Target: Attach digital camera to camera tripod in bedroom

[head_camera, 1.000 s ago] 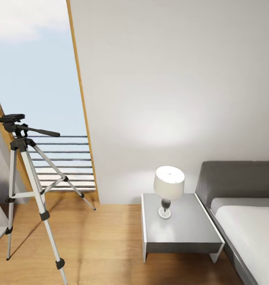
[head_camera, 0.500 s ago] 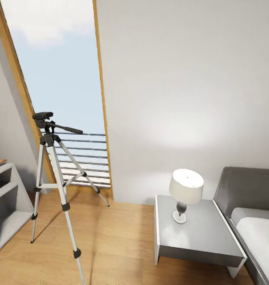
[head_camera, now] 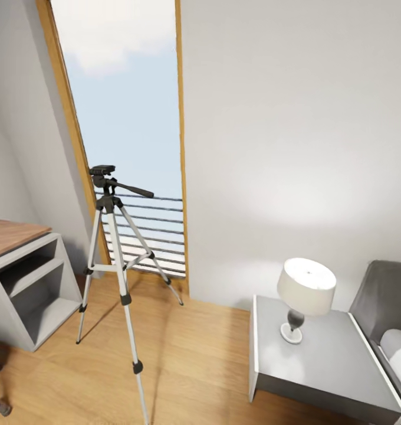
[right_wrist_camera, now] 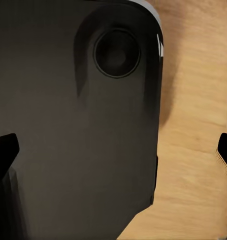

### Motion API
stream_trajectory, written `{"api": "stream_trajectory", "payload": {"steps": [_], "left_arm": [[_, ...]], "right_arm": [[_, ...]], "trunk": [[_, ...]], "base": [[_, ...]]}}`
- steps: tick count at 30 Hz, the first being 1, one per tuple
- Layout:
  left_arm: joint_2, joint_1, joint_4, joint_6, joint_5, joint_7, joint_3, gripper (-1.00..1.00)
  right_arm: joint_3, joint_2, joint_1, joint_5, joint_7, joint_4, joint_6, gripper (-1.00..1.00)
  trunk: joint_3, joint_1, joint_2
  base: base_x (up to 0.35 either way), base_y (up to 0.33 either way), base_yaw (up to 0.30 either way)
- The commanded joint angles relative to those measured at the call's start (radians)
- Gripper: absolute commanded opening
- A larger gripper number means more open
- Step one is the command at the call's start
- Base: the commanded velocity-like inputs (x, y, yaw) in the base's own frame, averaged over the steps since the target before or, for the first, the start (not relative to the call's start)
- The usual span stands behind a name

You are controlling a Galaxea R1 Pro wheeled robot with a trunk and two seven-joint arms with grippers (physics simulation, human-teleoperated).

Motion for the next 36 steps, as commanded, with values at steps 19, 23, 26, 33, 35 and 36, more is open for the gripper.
{"api": "stream_trajectory", "payload": {"steps": [19,23,26,33,35,36], "left_arm": [[0.000,0.000,-0.001,-0.002,0.004,0.000,0.000,1.00],[0.000,0.000,-0.001,-0.002,0.005,0.000,0.000,1.00],[0.000,0.000,-0.001,-0.002,0.004,0.000,0.000,1.00],[0.000,0.000,-0.001,-0.002,0.004,0.000,0.000,1.00],[0.000,0.000,-0.001,-0.002,0.004,0.000,0.000,1.00],[0.000,0.000,-0.001,-0.002,0.004,0.000,0.000,1.00]], "right_arm": [[-0.002,-0.007,0.000,-0.002,-0.002,0.000,-0.004,1.00],[-0.002,-0.008,0.000,-0.002,-0.002,0.000,-0.003,1.00],[-0.002,-0.008,0.000,-0.002,-0.002,0.000,-0.003,1.00],[-0.003,-0.009,0.000,-0.002,-0.002,0.000,-0.003,1.00],[-0.002,-0.009,0.000,-0.002,-0.002,0.000,-0.003,1.00],[-0.002,-0.008,0.000,-0.002,-0.002,0.000,-0.003,1.00]], "trunk": [[-0.001,0.000,0.000],[-0.001,0.000,0.000],[-0.001,0.000,0.000],[-0.001,0.000,0.000],[-0.001,0.000,0.000],[-0.001,0.000,0.000]], "base": [[0.000,0.000,0.273],[0.000,0.000,0.273],[0.000,0.000,0.273],[0.000,0.000,0.273],[0.000,0.000,0.273],[0.000,0.000,0.273]]}}
